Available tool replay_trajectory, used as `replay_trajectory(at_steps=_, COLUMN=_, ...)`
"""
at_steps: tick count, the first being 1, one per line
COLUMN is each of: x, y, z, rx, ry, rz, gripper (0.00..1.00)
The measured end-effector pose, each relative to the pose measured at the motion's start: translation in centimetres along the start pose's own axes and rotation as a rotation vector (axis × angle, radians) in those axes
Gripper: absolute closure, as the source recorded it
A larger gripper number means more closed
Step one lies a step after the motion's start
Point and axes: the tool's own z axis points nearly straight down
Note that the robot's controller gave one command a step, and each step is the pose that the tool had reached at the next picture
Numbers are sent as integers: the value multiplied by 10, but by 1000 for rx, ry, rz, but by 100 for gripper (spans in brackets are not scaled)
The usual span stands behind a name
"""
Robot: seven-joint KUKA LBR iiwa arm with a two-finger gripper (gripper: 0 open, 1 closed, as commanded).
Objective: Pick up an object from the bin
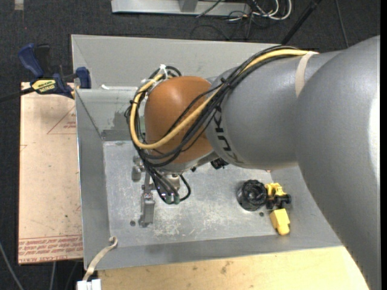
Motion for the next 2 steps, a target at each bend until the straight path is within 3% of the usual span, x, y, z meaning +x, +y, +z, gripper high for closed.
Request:
replay_trajectory(at_steps=1, x=-2, y=-1, z=-5, rx=-1, ry=-7, rz=5, gripper=0)
replay_trajectory(at_steps=2, x=-68, y=-46, z=56, rx=-5, ry=-15, rz=108, gripper=0)
